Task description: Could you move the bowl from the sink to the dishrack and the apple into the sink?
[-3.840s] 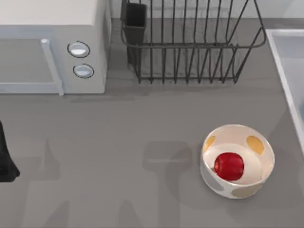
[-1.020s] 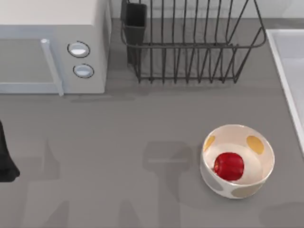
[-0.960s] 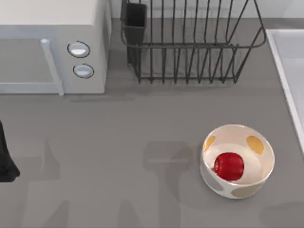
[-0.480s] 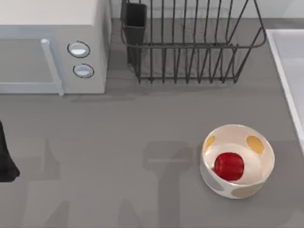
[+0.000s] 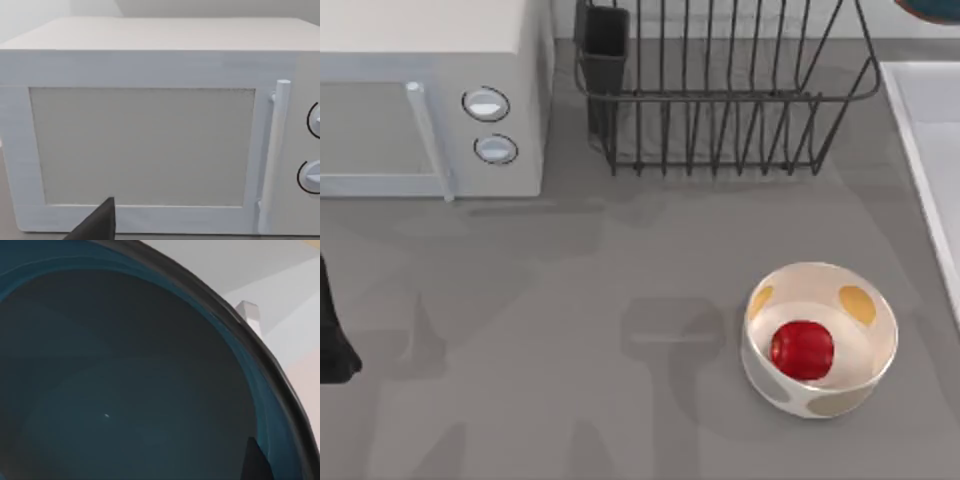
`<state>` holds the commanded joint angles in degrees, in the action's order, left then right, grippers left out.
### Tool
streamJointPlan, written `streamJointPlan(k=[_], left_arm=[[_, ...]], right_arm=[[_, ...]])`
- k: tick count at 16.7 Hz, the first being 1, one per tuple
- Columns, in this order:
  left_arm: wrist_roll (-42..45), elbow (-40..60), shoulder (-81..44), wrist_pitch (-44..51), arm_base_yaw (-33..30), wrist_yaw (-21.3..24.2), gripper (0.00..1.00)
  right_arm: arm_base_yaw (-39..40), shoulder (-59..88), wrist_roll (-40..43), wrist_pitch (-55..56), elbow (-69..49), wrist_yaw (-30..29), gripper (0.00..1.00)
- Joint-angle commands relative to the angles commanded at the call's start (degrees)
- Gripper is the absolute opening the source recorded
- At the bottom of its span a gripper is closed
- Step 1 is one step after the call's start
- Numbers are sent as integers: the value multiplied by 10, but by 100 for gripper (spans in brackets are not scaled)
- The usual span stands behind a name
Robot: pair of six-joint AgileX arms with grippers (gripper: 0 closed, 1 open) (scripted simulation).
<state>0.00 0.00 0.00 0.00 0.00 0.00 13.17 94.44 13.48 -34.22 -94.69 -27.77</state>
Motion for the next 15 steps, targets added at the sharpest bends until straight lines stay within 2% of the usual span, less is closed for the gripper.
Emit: streamJointPlan(k=[4,8,11,15], left_arm=[[0,0,0,0,0,0,100],[0,0,0,0,0,0,100],[0,0,0,0,0,0,100],[0,0,0,0,0,0,100]], right_arm=[[176,14,-80,179,3,-99,0],[290,13,-132,302,1,-171,0],[323,10,-148,339,-1,-193,0],[322,11,-149,337,0,-191,0]])
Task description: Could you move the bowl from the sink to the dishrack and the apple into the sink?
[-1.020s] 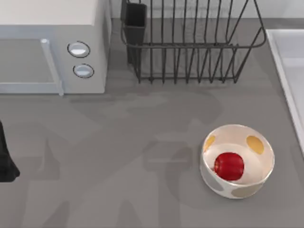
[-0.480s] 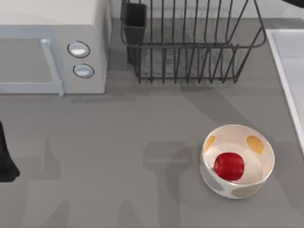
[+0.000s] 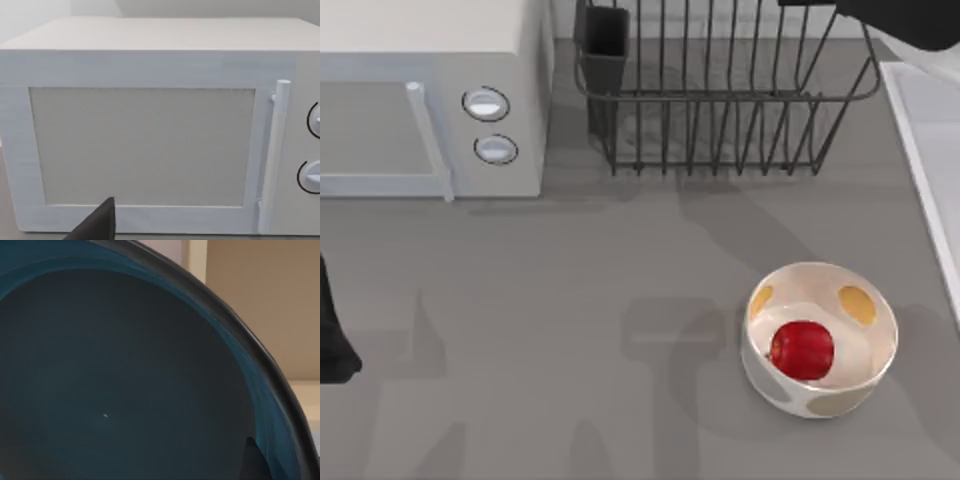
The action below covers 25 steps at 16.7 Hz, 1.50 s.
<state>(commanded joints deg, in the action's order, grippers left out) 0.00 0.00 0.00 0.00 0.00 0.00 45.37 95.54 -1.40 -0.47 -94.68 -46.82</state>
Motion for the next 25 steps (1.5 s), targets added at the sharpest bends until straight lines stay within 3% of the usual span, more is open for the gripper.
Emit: streamJointPlan(k=[5,14,20,25], left_arm=[[0,0,0,0,0,0,100],[0,0,0,0,0,0,100],[0,0,0,0,0,0,100],[0,0,0,0,0,0,100]], right_arm=[[-15,44,0,66,27,13,0],[-82,200,3,379,165,78,0],[-92,216,4,406,183,87,0],[-92,216,4,406,183,87,38]])
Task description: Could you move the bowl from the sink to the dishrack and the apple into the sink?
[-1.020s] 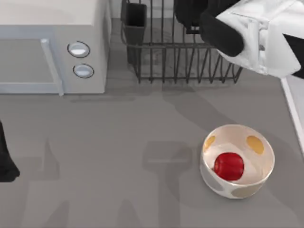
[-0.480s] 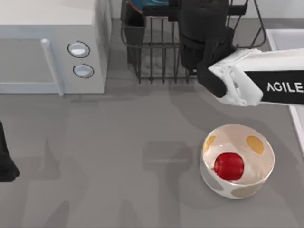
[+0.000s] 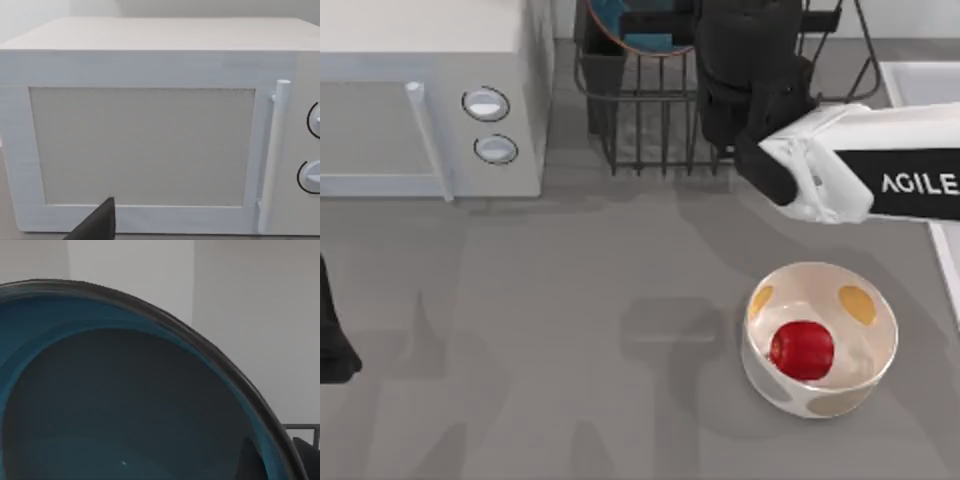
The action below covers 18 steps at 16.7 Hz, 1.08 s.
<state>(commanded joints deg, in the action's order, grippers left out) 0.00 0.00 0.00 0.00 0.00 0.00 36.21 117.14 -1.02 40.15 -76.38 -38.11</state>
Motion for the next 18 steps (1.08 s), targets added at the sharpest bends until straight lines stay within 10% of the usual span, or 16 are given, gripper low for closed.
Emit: streamJointPlan(k=[8,18], left_arm=[[0,0,0,0,0,0,100],[0,0,0,0,0,0,100]], right_arm=[[0,0,0,0,0,0,98],[2,0,0,0,0,0,100]])
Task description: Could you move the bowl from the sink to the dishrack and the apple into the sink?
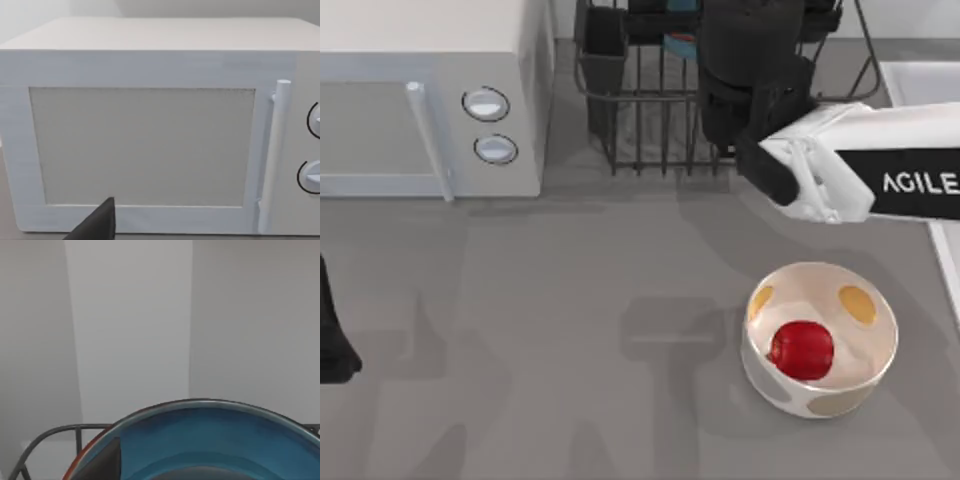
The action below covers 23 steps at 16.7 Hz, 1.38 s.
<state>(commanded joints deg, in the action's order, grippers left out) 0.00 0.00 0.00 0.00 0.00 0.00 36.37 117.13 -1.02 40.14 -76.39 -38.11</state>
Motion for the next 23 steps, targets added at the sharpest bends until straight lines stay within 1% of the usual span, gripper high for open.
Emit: streamJointPlan(k=[3,5,8,12,15,19,23], left_arm=[[0,0,0,0,0,0,100],[0,0,0,0,0,0,100],[0,0,0,0,0,0,100],[0,0,0,0,0,0,100],[0,0,0,0,0,0,100],[0,0,0,0,0,0,100],[0,0,0,0,0,0,100]], right_arm=[[-30,-35,2,-31,29,22,100],[-66,-90,3,-75,76,57,100],[-130,-210,5,-164,173,127,100],[-212,-424,9,-293,324,227,100],[-267,-619,12,-370,441,282,100],[-322,-872,13,-418,572,323,100],[-353,-1057,12,-416,680,349,100]])
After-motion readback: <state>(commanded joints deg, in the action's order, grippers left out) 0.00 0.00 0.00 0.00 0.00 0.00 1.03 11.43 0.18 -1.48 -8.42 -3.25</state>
